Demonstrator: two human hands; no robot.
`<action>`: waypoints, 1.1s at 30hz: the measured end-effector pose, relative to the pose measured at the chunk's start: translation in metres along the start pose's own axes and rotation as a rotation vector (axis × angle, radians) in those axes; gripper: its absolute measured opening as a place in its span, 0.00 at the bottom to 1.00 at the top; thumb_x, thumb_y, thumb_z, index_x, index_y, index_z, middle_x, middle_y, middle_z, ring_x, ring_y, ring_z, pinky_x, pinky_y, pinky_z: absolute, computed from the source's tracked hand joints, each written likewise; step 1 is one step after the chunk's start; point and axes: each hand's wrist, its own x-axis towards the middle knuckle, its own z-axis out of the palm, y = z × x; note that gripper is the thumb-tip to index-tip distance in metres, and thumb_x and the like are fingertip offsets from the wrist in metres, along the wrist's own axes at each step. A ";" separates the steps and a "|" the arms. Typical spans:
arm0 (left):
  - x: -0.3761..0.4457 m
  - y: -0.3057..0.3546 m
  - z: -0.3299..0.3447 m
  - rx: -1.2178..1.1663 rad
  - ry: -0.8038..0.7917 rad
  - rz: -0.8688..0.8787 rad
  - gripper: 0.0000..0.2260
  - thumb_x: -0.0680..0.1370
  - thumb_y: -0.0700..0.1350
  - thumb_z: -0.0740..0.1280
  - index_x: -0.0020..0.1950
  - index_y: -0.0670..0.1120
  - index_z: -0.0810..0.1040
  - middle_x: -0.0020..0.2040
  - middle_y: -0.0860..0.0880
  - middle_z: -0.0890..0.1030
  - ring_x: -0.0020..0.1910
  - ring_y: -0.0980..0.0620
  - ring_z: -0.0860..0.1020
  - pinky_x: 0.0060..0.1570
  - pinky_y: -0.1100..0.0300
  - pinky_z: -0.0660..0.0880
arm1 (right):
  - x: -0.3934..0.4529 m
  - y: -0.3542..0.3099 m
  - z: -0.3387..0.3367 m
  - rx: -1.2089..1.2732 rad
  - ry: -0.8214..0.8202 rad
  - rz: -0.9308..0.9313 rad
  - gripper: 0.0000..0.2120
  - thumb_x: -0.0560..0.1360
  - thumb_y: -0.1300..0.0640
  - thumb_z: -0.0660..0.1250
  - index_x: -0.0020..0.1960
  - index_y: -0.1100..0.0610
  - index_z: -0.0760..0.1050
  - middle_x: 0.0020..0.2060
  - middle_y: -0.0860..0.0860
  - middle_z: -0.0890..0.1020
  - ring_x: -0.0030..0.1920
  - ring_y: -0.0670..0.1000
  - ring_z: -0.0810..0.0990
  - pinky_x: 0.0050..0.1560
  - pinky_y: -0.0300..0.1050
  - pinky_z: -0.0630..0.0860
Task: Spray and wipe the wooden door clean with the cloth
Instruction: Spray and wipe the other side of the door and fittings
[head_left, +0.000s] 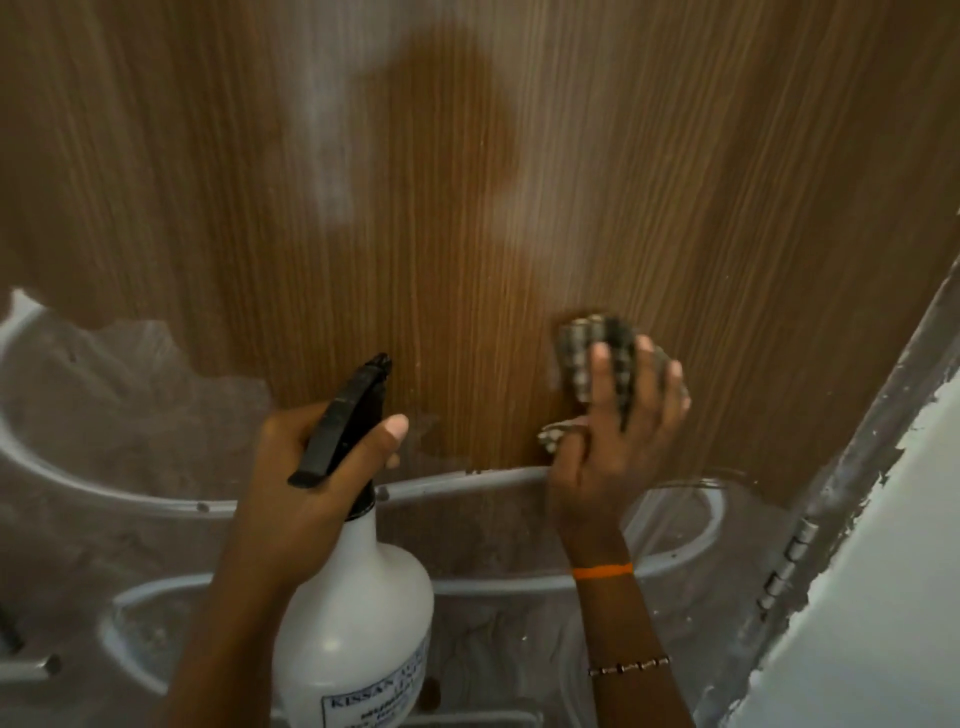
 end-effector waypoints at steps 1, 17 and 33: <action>0.000 0.000 0.000 -0.014 -0.007 0.003 0.19 0.69 0.58 0.65 0.36 0.41 0.80 0.36 0.46 0.82 0.36 0.52 0.82 0.38 0.72 0.75 | -0.003 0.001 -0.001 0.027 0.025 0.074 0.27 0.73 0.61 0.53 0.72 0.56 0.63 0.72 0.60 0.64 0.74 0.63 0.57 0.73 0.66 0.54; -0.006 -0.018 -0.047 0.037 0.111 -0.019 0.18 0.68 0.59 0.66 0.33 0.44 0.81 0.34 0.44 0.82 0.35 0.51 0.81 0.38 0.68 0.75 | 0.067 -0.107 0.017 0.256 -0.159 -0.282 0.29 0.71 0.66 0.57 0.72 0.56 0.67 0.72 0.58 0.67 0.75 0.62 0.56 0.75 0.62 0.50; -0.014 -0.017 -0.058 0.041 0.094 -0.022 0.28 0.66 0.60 0.67 0.34 0.33 0.76 0.30 0.36 0.76 0.31 0.37 0.76 0.35 0.48 0.73 | 0.049 -0.081 0.017 0.170 -0.318 -0.851 0.25 0.75 0.62 0.63 0.71 0.52 0.69 0.72 0.55 0.67 0.74 0.60 0.61 0.72 0.62 0.57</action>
